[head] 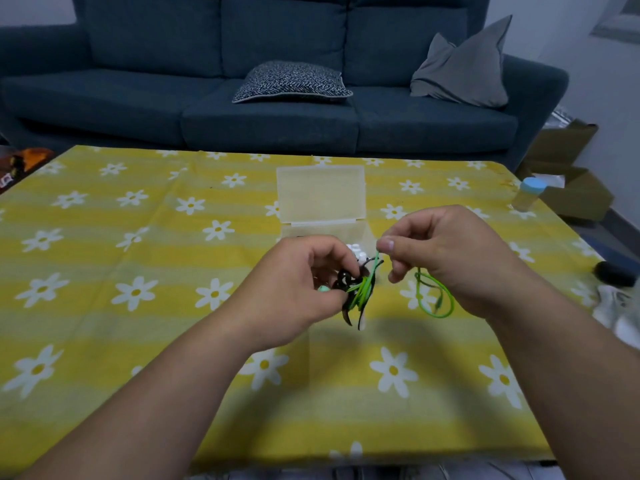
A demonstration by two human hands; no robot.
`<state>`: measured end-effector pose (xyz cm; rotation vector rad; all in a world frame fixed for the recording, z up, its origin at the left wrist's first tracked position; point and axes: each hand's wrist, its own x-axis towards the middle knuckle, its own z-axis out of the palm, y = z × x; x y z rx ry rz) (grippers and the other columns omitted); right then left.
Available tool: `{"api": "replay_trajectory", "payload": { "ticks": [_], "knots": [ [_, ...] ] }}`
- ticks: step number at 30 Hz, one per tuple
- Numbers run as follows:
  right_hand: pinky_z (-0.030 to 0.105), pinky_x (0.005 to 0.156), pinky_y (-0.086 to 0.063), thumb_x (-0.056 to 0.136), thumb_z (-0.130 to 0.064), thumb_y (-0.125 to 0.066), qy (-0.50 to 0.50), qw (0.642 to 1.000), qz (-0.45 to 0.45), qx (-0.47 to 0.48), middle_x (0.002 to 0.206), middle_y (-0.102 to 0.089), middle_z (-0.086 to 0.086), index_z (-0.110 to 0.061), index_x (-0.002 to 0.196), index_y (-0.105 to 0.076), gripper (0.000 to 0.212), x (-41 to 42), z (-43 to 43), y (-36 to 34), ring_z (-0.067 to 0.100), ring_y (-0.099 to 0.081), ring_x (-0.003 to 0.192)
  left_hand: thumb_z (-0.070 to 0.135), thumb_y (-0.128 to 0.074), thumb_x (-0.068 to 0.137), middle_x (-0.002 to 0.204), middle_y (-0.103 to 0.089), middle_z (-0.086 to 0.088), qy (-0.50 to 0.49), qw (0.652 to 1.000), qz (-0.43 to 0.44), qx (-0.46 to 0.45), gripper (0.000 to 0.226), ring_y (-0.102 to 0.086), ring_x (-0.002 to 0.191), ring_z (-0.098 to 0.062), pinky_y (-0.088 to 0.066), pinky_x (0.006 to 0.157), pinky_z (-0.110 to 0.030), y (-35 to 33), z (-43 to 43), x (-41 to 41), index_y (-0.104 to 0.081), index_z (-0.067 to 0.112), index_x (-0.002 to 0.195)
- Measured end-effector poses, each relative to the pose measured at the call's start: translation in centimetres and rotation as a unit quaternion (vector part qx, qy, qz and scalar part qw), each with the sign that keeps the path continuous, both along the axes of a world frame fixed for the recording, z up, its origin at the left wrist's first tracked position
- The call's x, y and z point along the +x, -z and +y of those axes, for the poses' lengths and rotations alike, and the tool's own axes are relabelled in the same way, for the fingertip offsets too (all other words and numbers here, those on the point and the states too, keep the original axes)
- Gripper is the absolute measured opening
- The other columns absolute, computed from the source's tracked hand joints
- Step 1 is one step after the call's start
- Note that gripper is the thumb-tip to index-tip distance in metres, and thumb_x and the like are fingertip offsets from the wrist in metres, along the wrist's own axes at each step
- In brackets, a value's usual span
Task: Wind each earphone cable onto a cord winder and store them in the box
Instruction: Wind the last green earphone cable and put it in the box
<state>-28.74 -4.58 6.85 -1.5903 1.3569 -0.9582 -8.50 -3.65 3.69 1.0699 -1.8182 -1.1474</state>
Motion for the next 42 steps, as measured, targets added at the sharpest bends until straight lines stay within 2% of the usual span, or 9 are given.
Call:
{"api": "replay_trajectory", "payload": {
  "ticks": [5,10,19,25,30,33,35,39,42],
  "knots": [
    [0.046,0.072,-0.057,0.089,-0.009,-0.068,0.037,0.997,-0.070,0.010,0.049,-0.050,0.006,0.009,0.083,-0.063,0.020,0.1,-0.3,0.6,0.020,-0.049,0.044,-0.023,-0.063,0.077,0.084,-0.074,0.001,-0.019,0.990,0.127,0.065,0.032,-0.064,0.073,-0.012,-0.054,0.071,-0.024,-0.1,0.0,-0.2,-0.066,0.007,0.088],
    [0.030,0.067,-0.055,0.091,-0.012,-0.065,0.041,0.993,-0.105,0.039,0.046,-0.040,-0.001,-0.001,0.081,-0.064,0.015,0.5,-0.5,0.9,0.015,-0.031,0.041,-0.025,-0.060,0.077,0.084,-0.074,0.002,-0.013,0.981,0.179,0.078,0.034,-0.066,0.074,-0.012,-0.053,0.069,-0.021,-0.2,0.1,-0.4,-0.064,0.007,0.088],
    [0.038,0.073,-0.049,0.101,-0.017,-0.053,-0.027,0.982,-0.093,0.163,0.052,-0.039,-0.003,-0.012,0.067,-0.062,0.035,2.1,-0.1,2.8,0.012,-0.035,0.046,-0.019,-0.065,0.078,0.085,-0.074,0.001,-0.116,0.969,0.213,0.050,0.030,-0.068,0.071,-0.013,-0.054,0.069,-0.023,0.1,0.0,-0.7,-0.065,0.009,0.088],
    [0.036,0.075,-0.044,0.101,-0.012,-0.050,-0.120,0.963,-0.154,0.187,0.060,-0.048,0.005,0.004,0.090,-0.068,0.026,1.8,0.0,2.9,0.020,-0.048,0.057,-0.012,-0.053,0.086,0.080,-0.069,-0.010,-0.100,0.900,0.377,0.197,0.023,-0.068,0.071,-0.019,-0.057,0.066,-0.025,-0.4,-0.2,-0.6,-0.060,0.008,0.093],
    [0.040,0.082,-0.051,0.098,-0.013,-0.052,-0.086,0.928,-0.255,0.258,0.065,-0.051,0.009,0.004,0.100,-0.068,0.024,1.6,0.2,2.7,0.024,-0.053,0.061,-0.009,-0.049,0.090,0.080,-0.068,-0.009,-0.161,0.848,0.462,0.204,0.020,-0.066,0.067,-0.017,-0.057,0.067,-0.023,-1.0,-1.2,0.6,-0.058,0.009,0.091],
    [0.033,0.065,-0.046,0.100,-0.014,-0.047,-0.034,0.911,-0.282,0.300,0.061,-0.045,0.003,-0.004,0.096,-0.066,0.022,1.7,0.1,2.8,0.015,-0.040,0.050,-0.009,-0.050,0.091,0.077,-0.069,-0.007,-0.205,0.831,0.479,0.194,0.019,-0.068,0.067,-0.017,-0.057,0.068,-0.024,-1.0,-1.7,1.3,-0.057,0.009,0.089],
    [0.026,0.051,-0.030,0.101,-0.016,-0.043,-0.012,0.905,-0.291,0.310,0.057,-0.039,-0.001,-0.007,0.093,-0.063,0.023,1.8,0.0,2.9,0.010,-0.028,0.045,-0.010,-0.051,0.091,0.074,-0.070,-0.006,-0.236,0.823,0.483,0.184,0.020,-0.070,0.066,-0.017,-0.058,0.067,-0.024,-0.9,-2.0,1.6,-0.057,0.009,0.088],
    [0.022,0.043,-0.013,0.102,-0.035,-0.045,0.055,0.899,-0.306,0.308,0.054,-0.031,-0.003,-0.010,0.088,-0.064,0.034,1.5,-0.5,2.8,0.008,-0.018,0.038,-0.011,-0.054,0.090,0.079,-0.069,-0.009,-0.306,0.807,0.476,0.168,0.021,-0.071,0.068,-0.018,-0.057,0.066,-0.024,-0.4,-2.6,2.1,-0.057,0.009,0.087],
    [0.023,0.043,-0.013,0.095,-0.032,-0.061,0.095,0.944,-0.203,0.240,0.054,-0.030,-0.004,-0.012,0.088,-0.066,0.022,0.5,-0.5,2.7,0.009,-0.019,0.041,-0.011,-0.055,0.089,0.085,-0.067,-0.011,-0.352,0.797,0.466,0.154,0.020,-0.070,0.071,-0.020,-0.057,0.067,-0.024,0.0,-3.2,2.8,-0.057,0.009,0.087]
  ]
}}
